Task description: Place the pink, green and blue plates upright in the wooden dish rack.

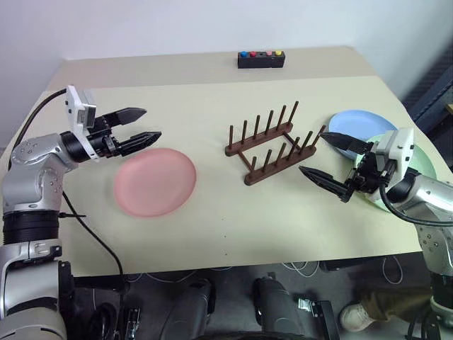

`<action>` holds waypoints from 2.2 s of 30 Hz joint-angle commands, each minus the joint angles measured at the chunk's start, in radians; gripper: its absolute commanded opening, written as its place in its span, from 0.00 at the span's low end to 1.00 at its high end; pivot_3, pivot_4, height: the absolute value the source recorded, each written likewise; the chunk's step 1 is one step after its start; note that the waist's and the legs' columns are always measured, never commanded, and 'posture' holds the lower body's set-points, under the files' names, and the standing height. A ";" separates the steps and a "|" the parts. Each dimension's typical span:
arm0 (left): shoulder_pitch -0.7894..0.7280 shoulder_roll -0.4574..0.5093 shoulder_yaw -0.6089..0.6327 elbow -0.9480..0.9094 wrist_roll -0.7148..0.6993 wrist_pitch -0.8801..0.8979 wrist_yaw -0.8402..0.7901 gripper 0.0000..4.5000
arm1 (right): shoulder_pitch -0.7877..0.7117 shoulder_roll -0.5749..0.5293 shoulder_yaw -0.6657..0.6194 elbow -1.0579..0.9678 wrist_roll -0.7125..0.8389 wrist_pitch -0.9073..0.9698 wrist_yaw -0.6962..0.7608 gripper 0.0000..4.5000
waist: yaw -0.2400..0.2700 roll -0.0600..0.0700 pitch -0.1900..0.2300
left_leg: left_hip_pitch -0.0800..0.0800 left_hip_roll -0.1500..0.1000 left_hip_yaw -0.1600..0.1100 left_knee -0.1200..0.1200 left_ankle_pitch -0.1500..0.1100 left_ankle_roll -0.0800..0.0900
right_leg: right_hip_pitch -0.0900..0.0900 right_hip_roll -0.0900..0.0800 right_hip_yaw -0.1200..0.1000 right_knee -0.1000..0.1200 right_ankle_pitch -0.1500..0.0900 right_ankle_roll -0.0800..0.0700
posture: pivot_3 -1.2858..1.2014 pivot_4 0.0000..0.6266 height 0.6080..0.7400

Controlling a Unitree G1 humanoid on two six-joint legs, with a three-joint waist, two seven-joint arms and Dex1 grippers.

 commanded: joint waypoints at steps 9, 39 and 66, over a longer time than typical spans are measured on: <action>-0.042 -0.042 -0.014 -0.037 0.001 -0.001 0.024 0.89 | -0.037 -0.017 -0.010 -0.031 0.016 0.011 -0.004 0.99 | 0.001 0.000 0.000 | 0.000 0.000 0.000 0.000 0.000 0.000 | 0.000 0.000 0.000 0.000 0.000 0.000 | 0.52 0.24 1.00; -0.026 -0.323 -0.483 -0.319 0.281 0.257 0.348 0.89 | -0.002 0.003 -0.037 -0.020 -0.023 -0.047 -0.039 0.99 | 0.004 0.000 0.000 | 0.000 0.000 0.000 0.001 0.000 0.000 | 0.001 0.000 0.000 0.000 0.000 0.000 | 0.52 0.24 1.00; -0.059 -0.559 -0.608 -0.141 0.483 0.330 0.519 0.70 | 0.040 0.001 -0.071 -0.057 -0.028 -0.060 -0.074 1.00 | 0.007 0.000 0.000 | 0.000 -0.001 0.000 0.002 0.000 0.000 | 0.001 0.000 0.000 0.000 0.000 0.001 | 0.52 0.24 1.00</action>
